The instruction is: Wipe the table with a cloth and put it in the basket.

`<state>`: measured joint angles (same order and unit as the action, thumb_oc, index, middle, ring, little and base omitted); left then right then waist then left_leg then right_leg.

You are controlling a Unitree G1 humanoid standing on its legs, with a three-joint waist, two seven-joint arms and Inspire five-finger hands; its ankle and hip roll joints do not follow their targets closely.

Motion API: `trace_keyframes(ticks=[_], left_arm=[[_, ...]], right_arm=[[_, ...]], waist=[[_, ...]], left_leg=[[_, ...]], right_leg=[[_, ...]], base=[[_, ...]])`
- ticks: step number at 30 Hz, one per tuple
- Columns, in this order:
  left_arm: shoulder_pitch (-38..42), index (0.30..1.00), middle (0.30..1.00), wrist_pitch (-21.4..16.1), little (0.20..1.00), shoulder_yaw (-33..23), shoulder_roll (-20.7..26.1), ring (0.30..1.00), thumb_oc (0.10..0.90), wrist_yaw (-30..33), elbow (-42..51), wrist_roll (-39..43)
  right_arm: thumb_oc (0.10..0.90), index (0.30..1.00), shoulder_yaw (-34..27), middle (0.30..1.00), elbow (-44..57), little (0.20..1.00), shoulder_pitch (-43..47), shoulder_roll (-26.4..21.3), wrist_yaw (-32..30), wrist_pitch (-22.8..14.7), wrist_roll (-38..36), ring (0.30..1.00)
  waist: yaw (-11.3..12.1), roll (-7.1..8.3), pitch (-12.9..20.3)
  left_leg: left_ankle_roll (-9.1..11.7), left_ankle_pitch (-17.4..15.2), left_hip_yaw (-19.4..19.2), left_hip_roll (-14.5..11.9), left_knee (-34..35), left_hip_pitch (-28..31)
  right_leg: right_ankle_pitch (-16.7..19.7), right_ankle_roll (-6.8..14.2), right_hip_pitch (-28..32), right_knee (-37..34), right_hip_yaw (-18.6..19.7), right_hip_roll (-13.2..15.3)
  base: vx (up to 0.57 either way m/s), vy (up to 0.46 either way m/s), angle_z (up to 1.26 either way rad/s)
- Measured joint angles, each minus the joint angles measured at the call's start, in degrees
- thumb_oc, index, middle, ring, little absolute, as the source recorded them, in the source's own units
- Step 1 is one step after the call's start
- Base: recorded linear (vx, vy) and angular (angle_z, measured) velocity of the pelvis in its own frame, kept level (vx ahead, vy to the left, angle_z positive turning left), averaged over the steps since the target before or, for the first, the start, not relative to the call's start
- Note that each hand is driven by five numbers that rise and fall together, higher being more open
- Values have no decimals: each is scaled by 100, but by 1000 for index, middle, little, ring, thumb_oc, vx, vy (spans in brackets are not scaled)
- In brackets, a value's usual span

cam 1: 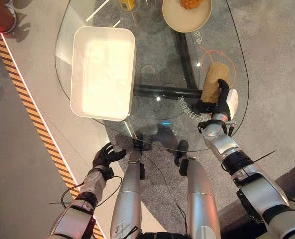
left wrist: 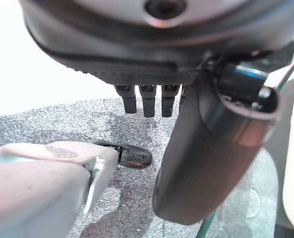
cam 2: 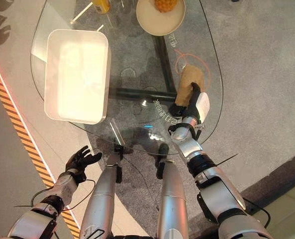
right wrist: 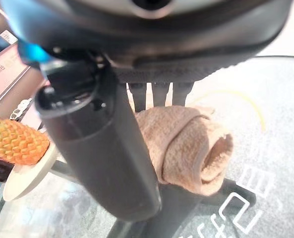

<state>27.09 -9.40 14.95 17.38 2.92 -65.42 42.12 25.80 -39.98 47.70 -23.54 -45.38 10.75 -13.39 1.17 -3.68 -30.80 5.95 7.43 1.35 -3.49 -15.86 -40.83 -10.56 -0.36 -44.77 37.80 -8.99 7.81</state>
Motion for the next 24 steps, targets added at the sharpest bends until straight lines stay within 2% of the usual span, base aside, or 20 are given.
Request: trace_keyframes(ticks=[5, 24], left_arm=[[1, 900, 900, 9, 900, 3, -75, 900, 800, 0, 4, 0], [36, 900, 900, 26, 900, 15, -111, 900, 800, 7, 22, 0]], right_arm=[[100, 300, -1, 300, -93, 200, 141, -151, -7, 70, -1, 300], [100, 300, 87, 300, -287, 200, 215, -88, 4, 110, -7, 300]], waist=[[7, -9, 1], [22, -11, 0]], left_leg=[[-16, 14, 7, 2, -13, -10], [4, 9, 59, 11, 0, -36]], right_leg=[[16, -5, -4, -2, -12, 3], [-2, -12, -29, 12, -37, 7]], base=[[0, 0, 0], [0, 0, 0]])
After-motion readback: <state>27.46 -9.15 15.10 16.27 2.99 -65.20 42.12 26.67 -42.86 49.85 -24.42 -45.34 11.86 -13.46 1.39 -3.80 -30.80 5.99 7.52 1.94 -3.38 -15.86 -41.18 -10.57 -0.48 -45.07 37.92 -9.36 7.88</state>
